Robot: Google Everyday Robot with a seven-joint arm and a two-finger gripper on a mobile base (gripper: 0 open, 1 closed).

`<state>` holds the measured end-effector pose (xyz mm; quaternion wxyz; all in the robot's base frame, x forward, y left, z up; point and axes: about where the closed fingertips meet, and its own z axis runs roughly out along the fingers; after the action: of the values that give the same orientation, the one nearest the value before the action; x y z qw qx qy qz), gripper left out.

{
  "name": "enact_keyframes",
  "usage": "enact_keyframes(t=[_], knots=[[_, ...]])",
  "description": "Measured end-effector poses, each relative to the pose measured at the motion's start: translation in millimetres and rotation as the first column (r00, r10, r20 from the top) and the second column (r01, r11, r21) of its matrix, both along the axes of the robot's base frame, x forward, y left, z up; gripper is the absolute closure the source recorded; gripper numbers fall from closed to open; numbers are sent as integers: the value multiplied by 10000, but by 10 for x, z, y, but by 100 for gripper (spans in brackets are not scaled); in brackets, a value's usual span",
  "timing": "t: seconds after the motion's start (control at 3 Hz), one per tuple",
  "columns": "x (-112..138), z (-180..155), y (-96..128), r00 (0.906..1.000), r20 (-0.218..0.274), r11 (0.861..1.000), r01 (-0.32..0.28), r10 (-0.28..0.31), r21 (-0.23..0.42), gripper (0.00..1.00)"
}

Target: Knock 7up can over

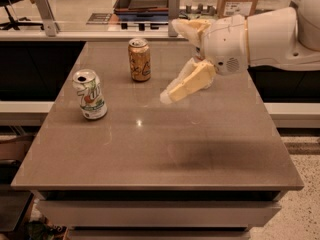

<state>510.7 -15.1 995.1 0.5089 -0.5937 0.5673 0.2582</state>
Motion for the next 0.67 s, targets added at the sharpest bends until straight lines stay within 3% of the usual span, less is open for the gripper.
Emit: enact_keyframes(t=[0.33, 0.67], knots=[[-44, -57, 225, 9984, -301, 9978, -463, 477, 483, 0], [-42, -52, 232, 9984, -298, 9978, -460, 474, 477, 0]])
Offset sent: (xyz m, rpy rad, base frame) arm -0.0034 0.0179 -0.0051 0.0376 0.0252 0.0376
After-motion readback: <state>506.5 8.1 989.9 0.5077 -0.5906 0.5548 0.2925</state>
